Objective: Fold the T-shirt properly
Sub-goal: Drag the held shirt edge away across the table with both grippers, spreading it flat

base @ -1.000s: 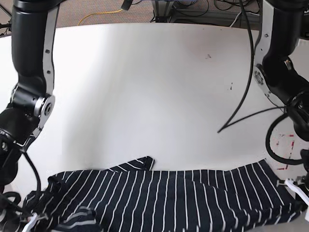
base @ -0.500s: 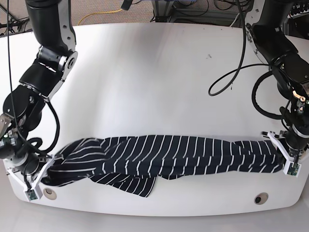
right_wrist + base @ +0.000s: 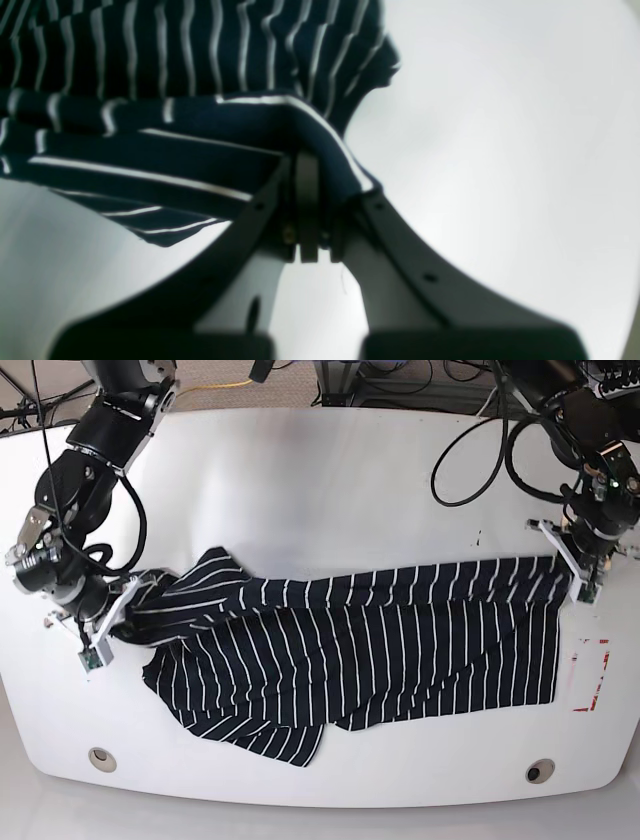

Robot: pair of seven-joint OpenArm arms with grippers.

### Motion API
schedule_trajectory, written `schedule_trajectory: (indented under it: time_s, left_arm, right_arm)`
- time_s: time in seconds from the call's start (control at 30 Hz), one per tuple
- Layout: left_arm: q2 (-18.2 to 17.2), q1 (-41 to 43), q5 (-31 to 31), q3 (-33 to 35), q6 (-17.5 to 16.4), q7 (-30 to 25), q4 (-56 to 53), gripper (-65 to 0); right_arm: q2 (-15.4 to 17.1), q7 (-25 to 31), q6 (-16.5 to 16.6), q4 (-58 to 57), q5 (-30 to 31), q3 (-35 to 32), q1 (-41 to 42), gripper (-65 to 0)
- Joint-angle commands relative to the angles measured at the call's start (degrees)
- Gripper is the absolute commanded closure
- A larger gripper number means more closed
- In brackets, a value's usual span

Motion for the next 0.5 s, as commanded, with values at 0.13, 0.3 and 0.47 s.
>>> schedule_trajectory:
  time_s: [0.13,0.3,0.47]
  left_arm:
    - [-0.5,6.9,0.2,-2.9,-0.3,-3.1,0.2,0.0]
    - [-1.8,11.8,0.8,-3.4,-0.3,-8.7,-0.3,0.0]
    - [-4.1,13.5,0.8,-3.2,-0.3,-10.2,-0.4,0.0]
  right_arm:
    - [-0.1,0.5,0.1,1.0,1.7,3.0,-7.4,0.0]
    - [-1.1,0.5,0.1,2.7,5.7,3.2,-14.4,0.0]
    - [-1.6,0.5,0.1,2.6,7.9,3.5,-18.5,0.0]
